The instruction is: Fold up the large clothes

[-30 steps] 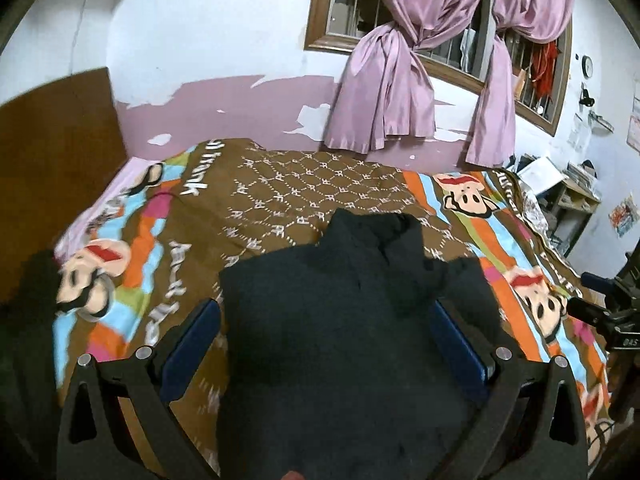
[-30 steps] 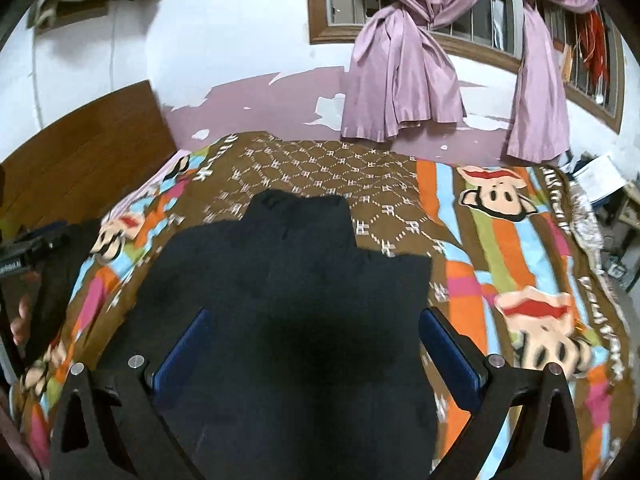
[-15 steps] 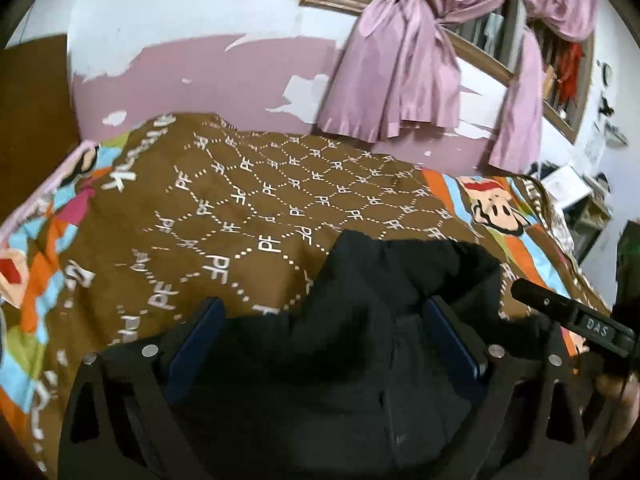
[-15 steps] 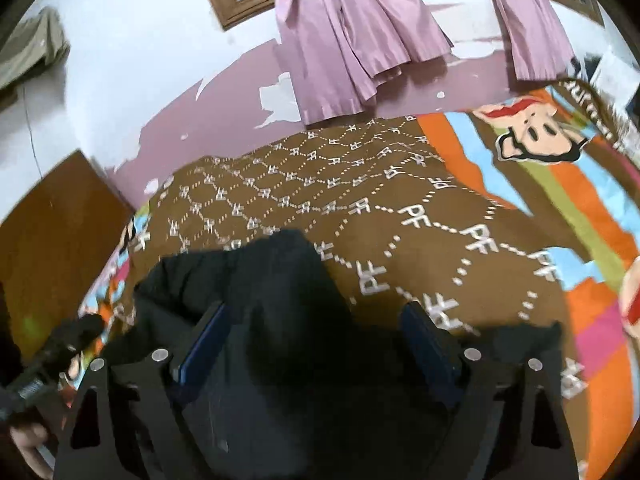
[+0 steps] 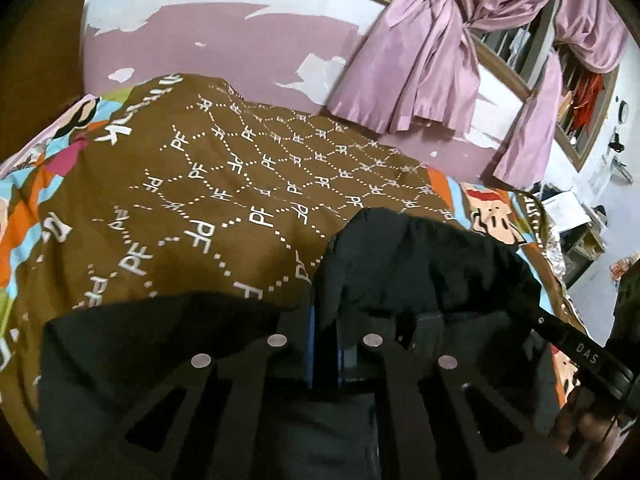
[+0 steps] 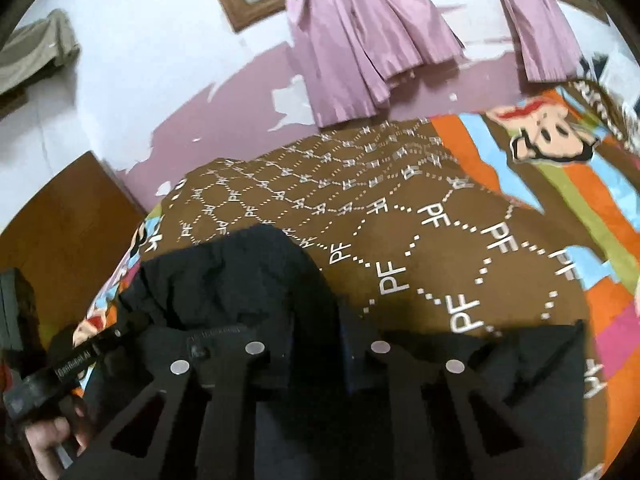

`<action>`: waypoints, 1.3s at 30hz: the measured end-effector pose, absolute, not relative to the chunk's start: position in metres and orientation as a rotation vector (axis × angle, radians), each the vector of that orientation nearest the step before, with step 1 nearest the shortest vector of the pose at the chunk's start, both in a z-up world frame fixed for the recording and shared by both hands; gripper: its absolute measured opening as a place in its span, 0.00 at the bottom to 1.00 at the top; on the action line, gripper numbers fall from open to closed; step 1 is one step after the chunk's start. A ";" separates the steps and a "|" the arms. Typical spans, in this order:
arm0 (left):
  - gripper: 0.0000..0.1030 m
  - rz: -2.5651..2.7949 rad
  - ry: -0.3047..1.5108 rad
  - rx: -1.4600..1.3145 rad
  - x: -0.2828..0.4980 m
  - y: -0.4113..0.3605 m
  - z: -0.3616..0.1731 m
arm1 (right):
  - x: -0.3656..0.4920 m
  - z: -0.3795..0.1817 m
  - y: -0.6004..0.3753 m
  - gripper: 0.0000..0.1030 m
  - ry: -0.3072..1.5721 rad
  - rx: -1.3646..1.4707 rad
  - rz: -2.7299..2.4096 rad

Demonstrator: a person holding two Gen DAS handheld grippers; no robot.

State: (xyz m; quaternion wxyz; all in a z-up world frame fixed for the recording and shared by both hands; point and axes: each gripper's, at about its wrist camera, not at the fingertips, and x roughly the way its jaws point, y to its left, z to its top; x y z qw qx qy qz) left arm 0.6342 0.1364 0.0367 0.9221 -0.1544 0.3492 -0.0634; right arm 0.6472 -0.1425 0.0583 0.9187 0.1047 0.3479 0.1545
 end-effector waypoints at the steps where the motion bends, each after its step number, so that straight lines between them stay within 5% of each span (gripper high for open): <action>1: 0.05 -0.129 0.717 -0.304 0.624 0.138 0.043 | 0.641 0.063 -0.144 0.14 0.715 0.206 0.331; 17: 0.04 -0.214 0.673 -0.089 0.410 0.103 0.089 | 0.423 0.106 -0.143 0.08 0.700 -0.191 0.444; 32: 0.04 -0.173 0.761 0.093 0.452 0.072 -0.025 | 0.476 -0.015 -0.147 0.08 0.792 -0.177 0.334; 39: 0.04 -0.173 0.740 0.091 0.452 0.075 -0.027 | 0.466 -0.009 -0.155 0.13 0.744 -0.142 0.343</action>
